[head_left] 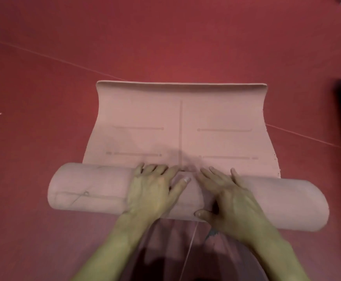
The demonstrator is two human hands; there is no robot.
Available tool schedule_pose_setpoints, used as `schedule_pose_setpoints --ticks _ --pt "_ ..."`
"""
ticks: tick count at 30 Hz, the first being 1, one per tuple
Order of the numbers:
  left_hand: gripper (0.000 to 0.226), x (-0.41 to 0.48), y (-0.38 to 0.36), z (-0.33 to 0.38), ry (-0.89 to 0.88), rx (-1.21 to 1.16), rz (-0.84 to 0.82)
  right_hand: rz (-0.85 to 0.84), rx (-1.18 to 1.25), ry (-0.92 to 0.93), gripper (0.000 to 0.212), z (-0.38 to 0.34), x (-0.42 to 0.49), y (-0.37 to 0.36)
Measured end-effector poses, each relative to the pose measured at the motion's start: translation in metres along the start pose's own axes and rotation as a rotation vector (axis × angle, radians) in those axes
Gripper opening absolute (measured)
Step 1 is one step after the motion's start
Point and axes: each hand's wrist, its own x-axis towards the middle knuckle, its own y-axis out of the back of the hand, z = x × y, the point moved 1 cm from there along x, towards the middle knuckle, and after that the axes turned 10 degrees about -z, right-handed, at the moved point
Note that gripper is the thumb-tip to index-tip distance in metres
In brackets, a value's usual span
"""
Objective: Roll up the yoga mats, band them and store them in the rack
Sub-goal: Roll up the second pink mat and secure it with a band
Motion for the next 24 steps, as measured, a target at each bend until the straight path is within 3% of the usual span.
schedule_pose_setpoints --ticks 2,5,9,16,24 --pt "0.057 0.003 0.002 0.003 0.041 -0.008 0.038 0.161 -0.041 -0.017 0.087 -0.009 -0.009 -0.021" --pt "0.057 -0.008 -0.002 0.012 0.066 -0.039 0.119 0.243 -0.066 0.01 0.073 -0.013 -0.014 -0.037" --pt "0.057 -0.032 -0.016 0.016 -0.039 0.003 0.189 0.223 -0.079 0.04 0.07 0.001 -0.004 -0.033" --pt "0.055 0.011 -0.008 0.009 0.017 0.058 0.15 0.448 -0.111 -0.216 0.066 -0.007 0.009 -0.041" --pt "0.056 0.006 -0.012 0.013 -0.005 0.099 0.18 0.456 -0.107 -0.25 0.06 0.0 0.039 -0.025"
